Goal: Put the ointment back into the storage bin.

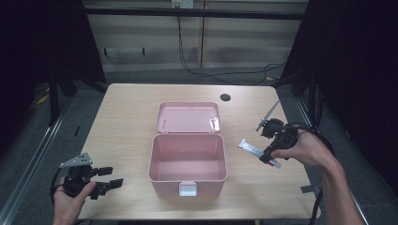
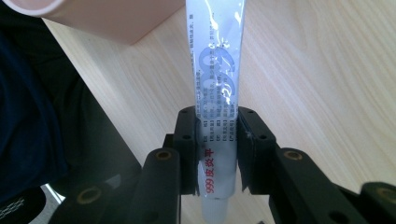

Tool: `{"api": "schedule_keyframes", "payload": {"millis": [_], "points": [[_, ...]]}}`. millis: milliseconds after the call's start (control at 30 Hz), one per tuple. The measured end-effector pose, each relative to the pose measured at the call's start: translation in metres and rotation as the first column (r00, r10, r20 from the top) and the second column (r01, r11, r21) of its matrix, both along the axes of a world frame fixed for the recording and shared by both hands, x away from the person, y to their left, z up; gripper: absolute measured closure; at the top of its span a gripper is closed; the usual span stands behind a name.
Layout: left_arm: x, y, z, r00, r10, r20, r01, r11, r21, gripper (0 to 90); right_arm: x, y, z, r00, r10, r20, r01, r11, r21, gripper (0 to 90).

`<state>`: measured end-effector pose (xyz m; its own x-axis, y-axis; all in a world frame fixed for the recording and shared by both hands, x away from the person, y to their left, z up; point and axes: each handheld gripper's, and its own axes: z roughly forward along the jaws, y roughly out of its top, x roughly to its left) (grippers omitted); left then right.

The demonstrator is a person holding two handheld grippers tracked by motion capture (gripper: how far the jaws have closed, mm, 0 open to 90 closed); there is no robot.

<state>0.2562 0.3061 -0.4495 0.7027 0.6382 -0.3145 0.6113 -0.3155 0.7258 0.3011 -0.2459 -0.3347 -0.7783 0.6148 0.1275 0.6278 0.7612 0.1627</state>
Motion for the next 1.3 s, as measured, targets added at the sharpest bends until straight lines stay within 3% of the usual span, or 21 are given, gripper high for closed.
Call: {"api": "schedule_keyframes", "payload": {"millis": [267, 633, 800, 1133, 1300], "points": [[0.000, 0.000, 0.000, 1.0000, 0.000, 0.000, 0.000, 1.0000, -0.003, 25.9, 0.001, 0.011, 0.006, 0.9981, 0.061, -0.011, -0.061, 0.998, -0.011, 71.4], [0.000, 0.001, 0.000, 1.0000, 0.002, 0.000, -0.002, 1.0000, 0.003, 25.8, 0.005, 0.025, 0.019, 0.9958, 0.089, 0.024, -0.088, 0.996, -0.013, 71.5], [0.000, 0.000, 0.000, 1.0000, 0.001, -0.001, -0.001, 1.0000, 0.003, 25.9, 0.008, 0.038, 0.020, 0.9921, 0.116, 0.048, -0.116, 0.993, -0.005, 71.5], [0.000, 0.000, 0.000, 1.0000, -0.008, -0.002, 0.008, 1.0000, -0.001, 25.7, 0.009, 0.064, 0.029, 0.9846, 0.169, 0.043, -0.169, 0.986, -0.006, 71.5], [0.000, 0.000, 0.000, 1.0000, -0.003, 0.000, 0.003, 1.0000, -0.003, 25.6, 0.011, 0.079, 0.029, 0.9761, 0.212, 0.046, -0.212, 0.977, -0.004, 71.4]]}}
